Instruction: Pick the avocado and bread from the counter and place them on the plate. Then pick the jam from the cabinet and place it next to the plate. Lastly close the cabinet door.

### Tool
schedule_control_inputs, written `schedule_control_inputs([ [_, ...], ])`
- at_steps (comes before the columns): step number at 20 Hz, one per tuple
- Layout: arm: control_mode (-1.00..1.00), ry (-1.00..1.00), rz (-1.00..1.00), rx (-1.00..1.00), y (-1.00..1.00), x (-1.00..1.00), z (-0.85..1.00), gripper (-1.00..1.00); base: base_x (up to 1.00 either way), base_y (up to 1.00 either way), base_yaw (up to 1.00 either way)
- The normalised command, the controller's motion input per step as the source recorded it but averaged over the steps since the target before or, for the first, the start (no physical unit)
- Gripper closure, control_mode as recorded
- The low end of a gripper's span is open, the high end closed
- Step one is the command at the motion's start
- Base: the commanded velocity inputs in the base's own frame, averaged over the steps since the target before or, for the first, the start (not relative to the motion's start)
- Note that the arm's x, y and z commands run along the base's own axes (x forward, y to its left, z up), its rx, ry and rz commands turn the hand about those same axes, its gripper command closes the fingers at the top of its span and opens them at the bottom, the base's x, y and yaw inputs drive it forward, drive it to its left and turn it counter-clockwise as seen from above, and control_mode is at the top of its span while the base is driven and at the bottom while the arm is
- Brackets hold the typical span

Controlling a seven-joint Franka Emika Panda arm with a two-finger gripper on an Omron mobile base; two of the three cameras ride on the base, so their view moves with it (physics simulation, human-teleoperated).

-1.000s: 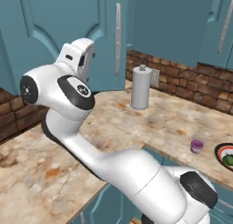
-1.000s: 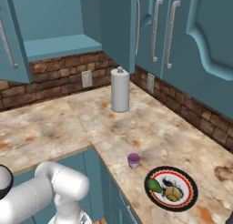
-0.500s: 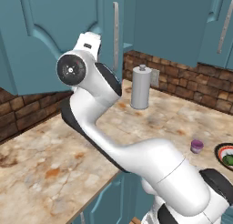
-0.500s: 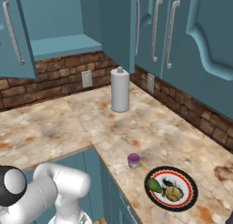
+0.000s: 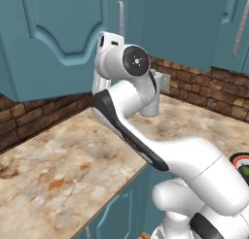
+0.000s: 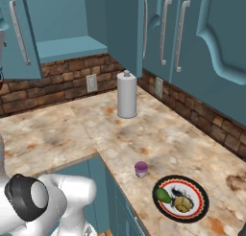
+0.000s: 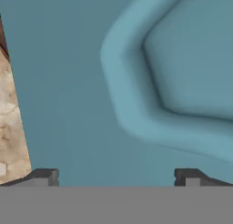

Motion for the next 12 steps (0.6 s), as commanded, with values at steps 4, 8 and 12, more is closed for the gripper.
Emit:
schedule_control_inputs([
  [4,-1.0,0.09,0.16,0.0,-0.03,1.0,-0.53,-1.0,0.0,0.0,0.0],
  [8,-1.0,0.06,0.11,0.0,-0.01,1.0,-0.55,-1.0,0.0,0.0,0.0],
  [12,-1.0,0.12,0.15,0.0,0.0,1.0,-0.67,-1.0,0.0,0.0,0.0],
])
